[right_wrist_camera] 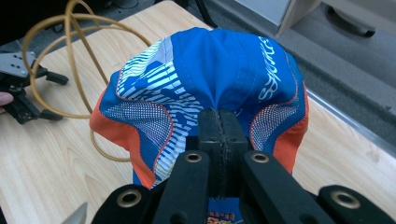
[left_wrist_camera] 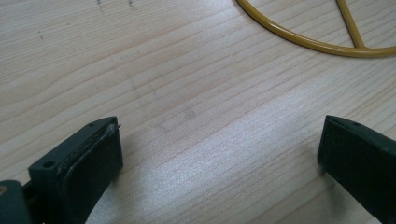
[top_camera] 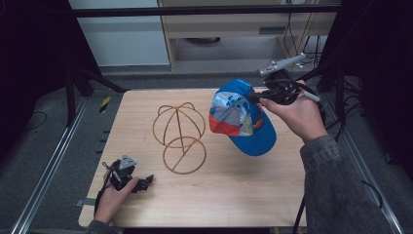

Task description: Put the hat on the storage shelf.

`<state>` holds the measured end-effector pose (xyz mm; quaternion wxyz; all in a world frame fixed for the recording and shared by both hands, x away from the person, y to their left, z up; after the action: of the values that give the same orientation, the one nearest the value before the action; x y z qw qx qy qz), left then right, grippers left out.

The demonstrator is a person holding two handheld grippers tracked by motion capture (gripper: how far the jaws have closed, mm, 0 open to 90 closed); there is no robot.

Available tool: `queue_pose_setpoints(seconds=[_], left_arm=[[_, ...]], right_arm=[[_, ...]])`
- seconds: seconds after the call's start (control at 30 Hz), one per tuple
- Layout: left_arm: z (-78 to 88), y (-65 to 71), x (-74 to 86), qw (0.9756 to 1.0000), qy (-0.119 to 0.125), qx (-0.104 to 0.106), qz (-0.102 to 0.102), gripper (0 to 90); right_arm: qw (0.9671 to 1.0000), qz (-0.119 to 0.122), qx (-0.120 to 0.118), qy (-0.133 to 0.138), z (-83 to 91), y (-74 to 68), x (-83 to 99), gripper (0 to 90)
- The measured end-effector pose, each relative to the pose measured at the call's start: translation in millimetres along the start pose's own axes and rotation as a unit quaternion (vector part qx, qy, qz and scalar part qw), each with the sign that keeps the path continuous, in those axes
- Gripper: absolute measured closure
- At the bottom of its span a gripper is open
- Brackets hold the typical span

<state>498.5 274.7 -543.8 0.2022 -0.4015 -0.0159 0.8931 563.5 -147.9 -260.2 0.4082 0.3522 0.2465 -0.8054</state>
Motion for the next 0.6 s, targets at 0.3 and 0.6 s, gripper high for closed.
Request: queue_pose_setpoints(seconds=[0.3, 0.6], left_arm=[[0.0, 0.0, 0.0, 1.0000, 0.000, 0.000, 0.000, 0.0], [0.1, 0.0, 0.1, 1.0000, 0.000, 0.000, 0.000, 0.0]], right_arm=[[0.9993, 0.018, -0.009, 0.032, 1.0, -17.7, -19.5, 90.0], [0.9967, 0.036, -0.014, 0.072, 9.5, -35.4, -38.1, 90.0]])
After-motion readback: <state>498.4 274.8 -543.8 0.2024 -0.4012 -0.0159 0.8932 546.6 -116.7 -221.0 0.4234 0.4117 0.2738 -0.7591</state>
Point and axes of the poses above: each handheld gripper's, and its own axes: z roughly backward along the jaws, x roughly out of its underside, y roughly to its right, the point moved 5 cm from there along -z, roughly forward along the jaws, and after that the axes turned 14 degrees about -x, right-handed, at the moved point
